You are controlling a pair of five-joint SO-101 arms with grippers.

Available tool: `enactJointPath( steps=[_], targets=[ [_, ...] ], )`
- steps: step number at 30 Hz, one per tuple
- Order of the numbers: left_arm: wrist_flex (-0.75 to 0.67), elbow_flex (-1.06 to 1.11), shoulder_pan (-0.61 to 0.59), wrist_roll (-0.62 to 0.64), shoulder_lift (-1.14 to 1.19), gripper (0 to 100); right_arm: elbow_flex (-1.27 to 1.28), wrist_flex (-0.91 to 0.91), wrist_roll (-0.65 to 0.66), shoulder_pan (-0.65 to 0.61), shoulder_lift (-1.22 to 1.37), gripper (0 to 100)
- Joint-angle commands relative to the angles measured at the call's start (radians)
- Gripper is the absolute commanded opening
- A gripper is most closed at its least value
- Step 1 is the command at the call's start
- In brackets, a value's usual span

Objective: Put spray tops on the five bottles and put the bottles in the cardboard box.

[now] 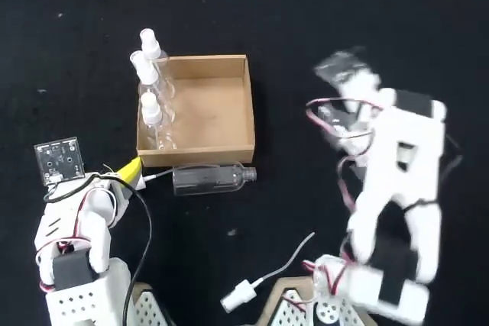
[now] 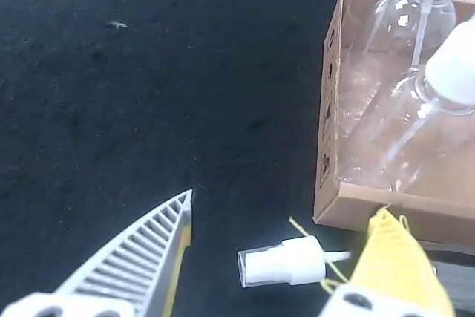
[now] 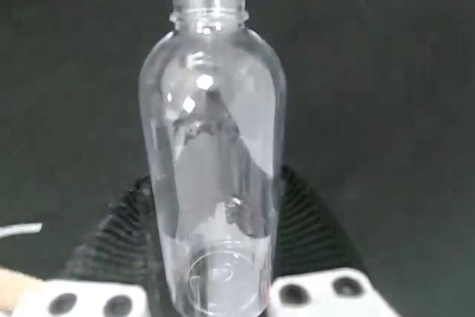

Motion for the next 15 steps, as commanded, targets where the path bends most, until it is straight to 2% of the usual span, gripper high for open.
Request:
enactJointPath(
  steps=[1,11,15],
  targets=[
    [0.0,-0.035,-0.01,-0.005,-0.014,25,-0.131,-0.031,-0.109,0.132,0.193,1.1],
    [0.0,-0.035,-0.01,-0.006,-0.014,25,-0.46,-0.021,-0.353,0.301,0.487,1.5],
    [0.0,-0.035,-0.01,-0.005,-0.014,25,-0.51,0.017,-0.353,0.307,0.539,4.6]
  ],
)
